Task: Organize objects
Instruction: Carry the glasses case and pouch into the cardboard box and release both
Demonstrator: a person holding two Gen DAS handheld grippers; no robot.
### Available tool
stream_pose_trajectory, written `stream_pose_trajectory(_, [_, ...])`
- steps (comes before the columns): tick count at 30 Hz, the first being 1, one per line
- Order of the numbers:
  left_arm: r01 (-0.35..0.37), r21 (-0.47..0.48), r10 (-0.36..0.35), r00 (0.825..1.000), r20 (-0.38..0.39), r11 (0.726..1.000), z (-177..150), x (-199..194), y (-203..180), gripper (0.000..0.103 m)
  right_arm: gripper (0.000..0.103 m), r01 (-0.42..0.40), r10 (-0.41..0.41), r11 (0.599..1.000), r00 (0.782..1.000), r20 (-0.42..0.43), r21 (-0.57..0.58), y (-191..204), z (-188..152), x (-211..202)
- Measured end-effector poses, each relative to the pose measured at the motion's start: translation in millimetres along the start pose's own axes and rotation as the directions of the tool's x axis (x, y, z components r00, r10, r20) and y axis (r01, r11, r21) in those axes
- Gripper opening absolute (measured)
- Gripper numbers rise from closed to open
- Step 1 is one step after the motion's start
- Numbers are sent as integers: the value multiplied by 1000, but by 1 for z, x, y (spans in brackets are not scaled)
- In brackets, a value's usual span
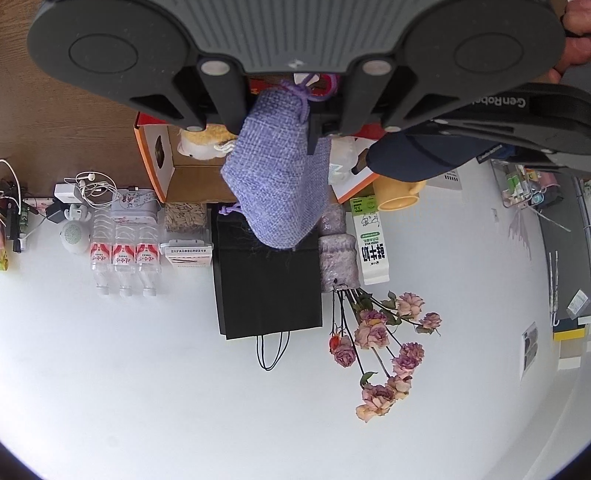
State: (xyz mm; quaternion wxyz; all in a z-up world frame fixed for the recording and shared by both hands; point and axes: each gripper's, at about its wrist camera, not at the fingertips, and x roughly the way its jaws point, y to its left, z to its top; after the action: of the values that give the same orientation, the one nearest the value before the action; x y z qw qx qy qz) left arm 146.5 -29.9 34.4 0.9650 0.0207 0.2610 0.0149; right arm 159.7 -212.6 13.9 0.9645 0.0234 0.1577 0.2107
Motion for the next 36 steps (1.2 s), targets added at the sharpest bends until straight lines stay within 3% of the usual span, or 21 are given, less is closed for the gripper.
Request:
stream_pose_trajectory(17, [21,12,-21,1000,9,1000,40,65,-23,63,9,-11,11,999,1000,4,35,-39,25,63])
stream_pose_trajectory(36, [37,4,-37,999,10,999,72,151,-34,60,9,-58,64,995,995,-82,82,-88,32,150])
